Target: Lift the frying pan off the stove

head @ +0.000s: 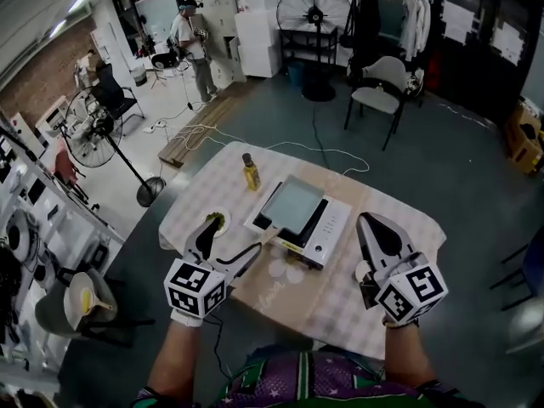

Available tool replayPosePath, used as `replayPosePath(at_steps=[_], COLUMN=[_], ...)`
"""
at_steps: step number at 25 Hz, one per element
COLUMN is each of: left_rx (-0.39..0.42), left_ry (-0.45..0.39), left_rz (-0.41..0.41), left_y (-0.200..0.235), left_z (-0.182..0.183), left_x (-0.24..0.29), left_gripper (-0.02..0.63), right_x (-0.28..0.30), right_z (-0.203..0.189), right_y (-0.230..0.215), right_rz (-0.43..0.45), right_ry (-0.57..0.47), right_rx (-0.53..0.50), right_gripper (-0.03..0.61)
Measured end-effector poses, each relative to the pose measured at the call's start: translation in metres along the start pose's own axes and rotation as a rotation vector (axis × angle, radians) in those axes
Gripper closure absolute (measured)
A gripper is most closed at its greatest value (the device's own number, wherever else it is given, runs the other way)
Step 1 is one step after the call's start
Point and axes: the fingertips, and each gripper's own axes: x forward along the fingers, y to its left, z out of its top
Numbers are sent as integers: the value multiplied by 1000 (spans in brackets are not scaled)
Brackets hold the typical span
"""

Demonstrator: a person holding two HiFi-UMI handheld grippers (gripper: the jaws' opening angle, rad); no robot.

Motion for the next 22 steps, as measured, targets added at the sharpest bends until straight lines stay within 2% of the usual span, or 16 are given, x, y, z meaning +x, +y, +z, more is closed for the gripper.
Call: replayPosePath(at_steps=[3, 8, 16, 22], left_rx=[-33, 1, 12, -3], left_ry=[90, 235, 401, 538], left_rz=[-36, -83, -101, -102], left_y=[5, 6, 15, 23], left_z=[-27, -70, -126, -179], left_x=[27, 71, 131, 155], left_gripper=[169, 169, 169, 169], right_x=[2, 4, -1, -6], right_z=[-10, -22, -46, -58], right_y=[-11, -28, -60, -74], right_rz=[-11, -34, -79, -98], right_ry=[1, 6, 27, 36], right_rx=[9, 16, 49, 66], right_gripper=[572, 571, 572, 572])
